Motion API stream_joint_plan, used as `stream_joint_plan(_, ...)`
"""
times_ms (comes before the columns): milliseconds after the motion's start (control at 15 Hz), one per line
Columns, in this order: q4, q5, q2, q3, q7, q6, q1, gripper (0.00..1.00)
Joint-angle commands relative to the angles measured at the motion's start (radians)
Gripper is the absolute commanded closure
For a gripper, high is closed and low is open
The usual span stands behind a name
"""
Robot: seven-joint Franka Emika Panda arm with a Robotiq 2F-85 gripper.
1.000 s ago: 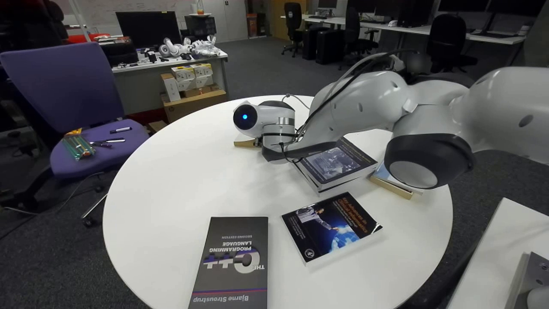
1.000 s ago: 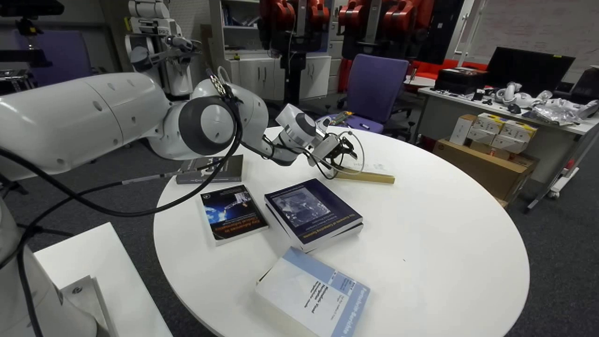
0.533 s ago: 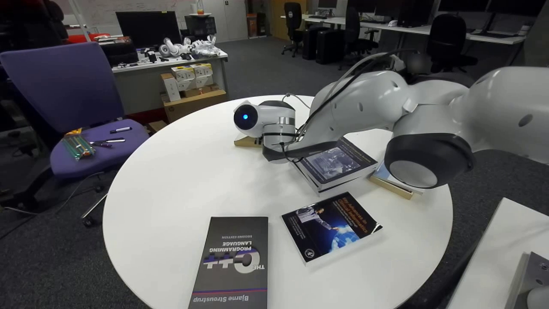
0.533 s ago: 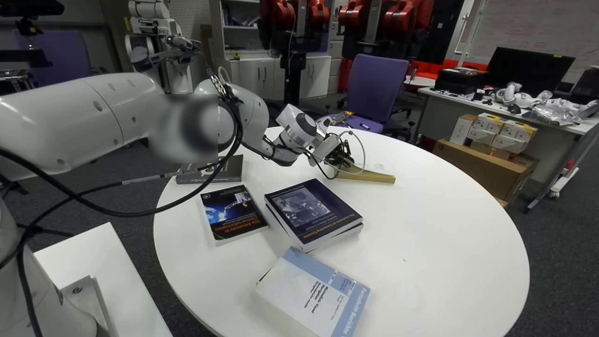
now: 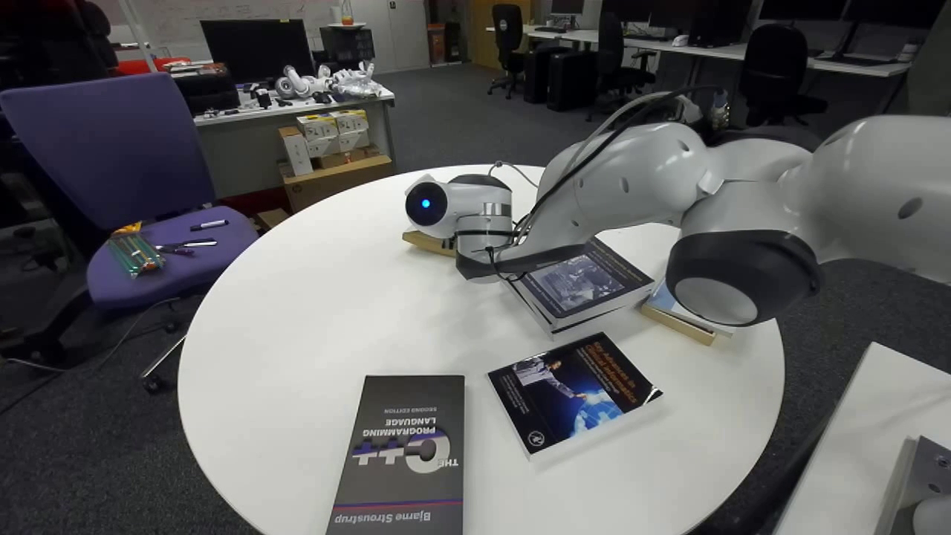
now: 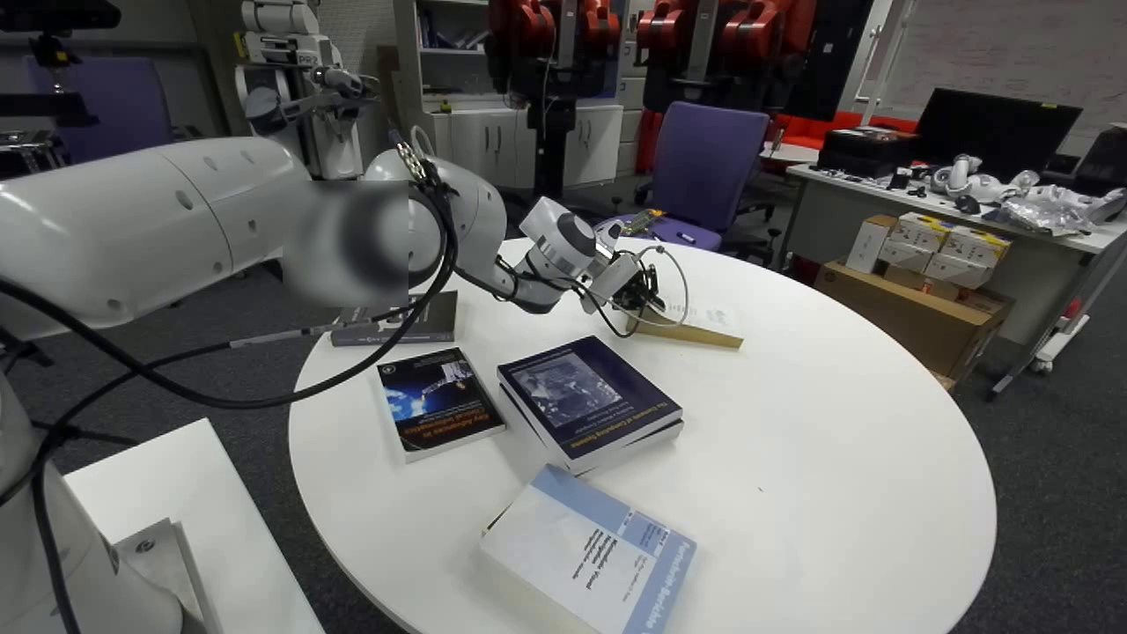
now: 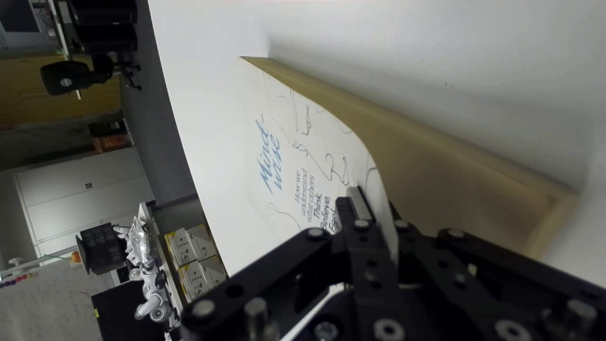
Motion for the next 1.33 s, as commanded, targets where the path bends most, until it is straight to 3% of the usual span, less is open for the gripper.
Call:
stream_joint_plan(0, -0.006, -0.003, -0.020, 0.000, -0.003, 0.016, -0.003, 1.00)
stream_joint_plan(267, -0.065, 0.028, -0.091, 0.040, -0.019, 0.013, 0.001, 1.00)
stream_joint_plan(400, -0.052, 0.018, -0.102, 0.015, 0.055, 0.018, 0.006, 1.00)
stream_joint_plan(1267, -0.072, -0.033, -0.213, -0.162, 0.807, 0.065, 0.060, 1.00)
